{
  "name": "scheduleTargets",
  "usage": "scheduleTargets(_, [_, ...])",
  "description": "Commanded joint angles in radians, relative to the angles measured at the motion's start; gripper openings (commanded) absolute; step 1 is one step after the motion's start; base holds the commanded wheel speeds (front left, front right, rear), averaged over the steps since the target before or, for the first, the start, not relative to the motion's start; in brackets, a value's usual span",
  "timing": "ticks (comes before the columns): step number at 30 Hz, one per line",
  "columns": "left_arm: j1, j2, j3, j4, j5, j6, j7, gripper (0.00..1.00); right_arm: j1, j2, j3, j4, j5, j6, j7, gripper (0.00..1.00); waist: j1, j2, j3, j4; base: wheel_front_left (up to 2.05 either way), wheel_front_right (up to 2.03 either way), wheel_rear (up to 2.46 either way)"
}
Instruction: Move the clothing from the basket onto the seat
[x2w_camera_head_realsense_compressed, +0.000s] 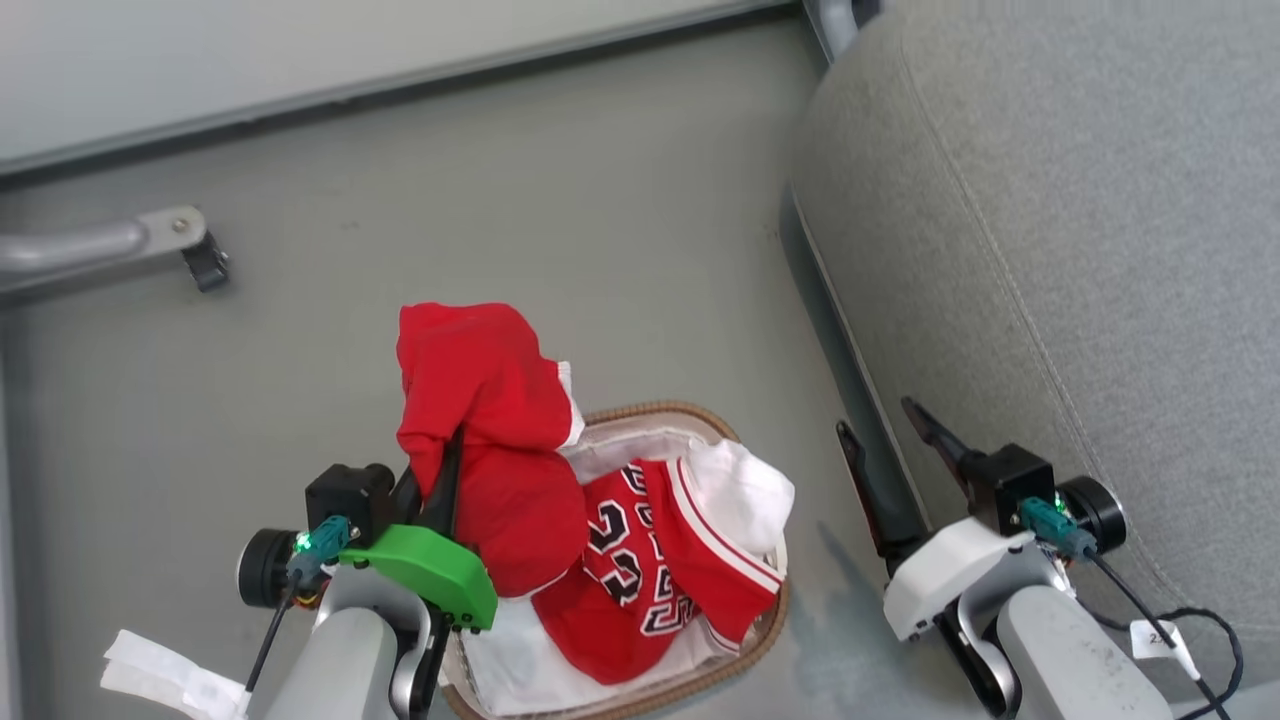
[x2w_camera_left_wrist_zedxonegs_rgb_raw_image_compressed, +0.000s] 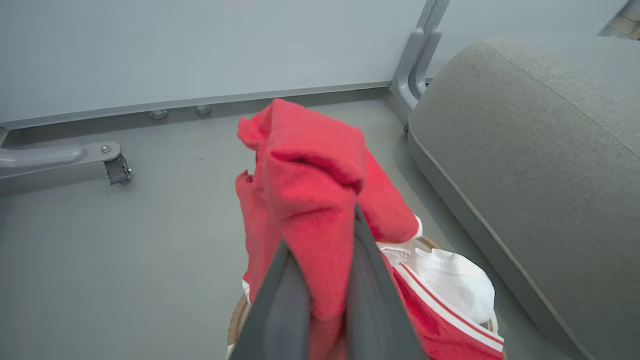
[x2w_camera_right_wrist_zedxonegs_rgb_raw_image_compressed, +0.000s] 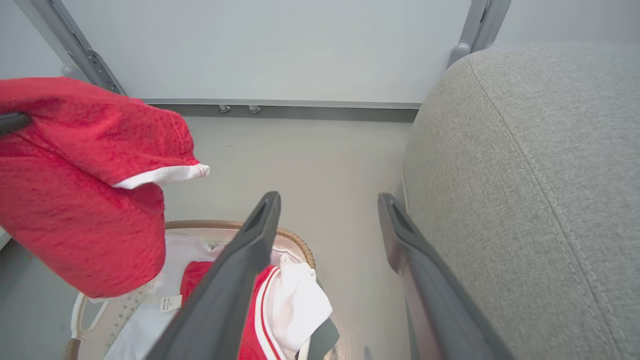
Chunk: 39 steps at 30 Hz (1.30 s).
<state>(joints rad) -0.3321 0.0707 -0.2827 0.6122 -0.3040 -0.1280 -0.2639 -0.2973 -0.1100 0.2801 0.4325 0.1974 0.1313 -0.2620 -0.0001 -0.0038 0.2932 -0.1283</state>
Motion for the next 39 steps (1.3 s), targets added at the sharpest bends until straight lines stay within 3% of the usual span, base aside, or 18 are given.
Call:
scheduleTargets(1, [0.023,-0.007,0.003,-0.024,0.001,-0.003,-0.001,0.00,0.025,-0.008,0.001,0.007,0.006,-0.001,-0.004,1.00,0.0001,0.0038,-0.119,0.061,0.00,0.00,0.00])
scheduleTargets(12, [0.036,-0.016,-0.049,-0.224,-0.021,-0.003,-0.001,0.00,0.117,-0.009,0.032,0.025,0.022,-0.001,-0.004,1.00,0.0001,0.0038,-0.233,0.086,0.00,0.00,0.00])
scheduleTargets(17, [0.026,-0.017,-0.073,-0.263,-0.034,-0.003,-0.001,0.00,0.123,-0.013,0.110,0.014,0.025,-0.001,-0.004,1.00,0.0001,0.0038,-0.246,0.094,0.00,0.00,0.00])
scheduleTargets(22, [0.025,-0.019,-0.097,-0.275,-0.042,-0.004,-0.001,0.00,0.046,-0.025,0.312,-0.035,0.080,-0.001,-0.004,1.00,0.0001,0.0038,-0.250,0.106,0.00,0.00,0.00])
scheduleTargets(28, [0.009,-0.019,-0.153,-0.279,-0.088,-0.004,-0.001,0.00,-0.095,-0.014,0.469,-0.067,0.112,-0.001,-0.003,1.00,0.0001,0.0038,-0.242,0.132,0.00,0.00,0.00])
scheduleTargets(34, [-0.006,-0.019,-0.240,-0.275,-0.139,-0.004,-0.001,0.00,-0.205,0.003,0.545,-0.002,0.105,-0.001,-0.003,1.00,0.0001,0.0038,-0.240,0.173,0.00,0.00,0.00])
scheduleTargets(39, [-0.009,-0.019,-0.298,-0.283,-0.169,-0.004,-0.001,0.00,-0.239,0.024,0.526,0.067,0.069,-0.001,-0.003,1.00,0.0001,0.0038,-0.242,0.205,0.00,0.00,0.00])
